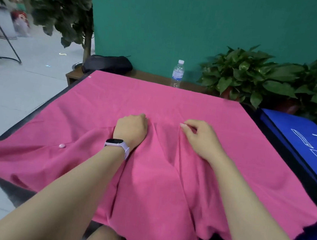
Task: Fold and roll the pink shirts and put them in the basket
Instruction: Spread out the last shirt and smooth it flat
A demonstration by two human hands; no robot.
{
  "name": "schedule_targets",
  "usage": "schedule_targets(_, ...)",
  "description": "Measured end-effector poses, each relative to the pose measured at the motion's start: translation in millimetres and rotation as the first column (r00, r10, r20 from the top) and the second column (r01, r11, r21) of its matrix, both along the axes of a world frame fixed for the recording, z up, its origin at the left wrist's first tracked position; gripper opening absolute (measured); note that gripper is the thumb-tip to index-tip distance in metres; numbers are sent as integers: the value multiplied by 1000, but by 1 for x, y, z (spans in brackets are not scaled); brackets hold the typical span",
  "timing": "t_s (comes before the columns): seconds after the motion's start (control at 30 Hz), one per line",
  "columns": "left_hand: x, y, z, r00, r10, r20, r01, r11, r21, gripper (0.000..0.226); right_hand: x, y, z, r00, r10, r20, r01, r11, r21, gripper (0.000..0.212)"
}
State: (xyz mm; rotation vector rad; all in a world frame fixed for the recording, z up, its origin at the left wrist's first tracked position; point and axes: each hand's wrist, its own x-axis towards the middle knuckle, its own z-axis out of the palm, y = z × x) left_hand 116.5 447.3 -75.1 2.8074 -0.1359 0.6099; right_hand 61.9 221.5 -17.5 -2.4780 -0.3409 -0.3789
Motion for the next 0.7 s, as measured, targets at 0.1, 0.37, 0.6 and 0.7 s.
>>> schedule_targets(0.1,0,0,0,1000,-4,7,4,1000,-18,24,37,4,2,998,-57,16,58,996,-68,24)
schedule_targets(0.37,8,0,-5,999,3,45,-2,1000,-25,25,56,1,-48,941,-276,197,320,915,-247,28)
schedule_targets(0.6,-11,0,-3,1000,1,9,-2,1000,9,19,37,3,-42,950,-297,94,311,903,-295,30)
schedule_targets(0.7,-31,2,-3,1000,2,-9,-2,1000,9,19,21,2,-43,958,-278,71,286,915,-284,28)
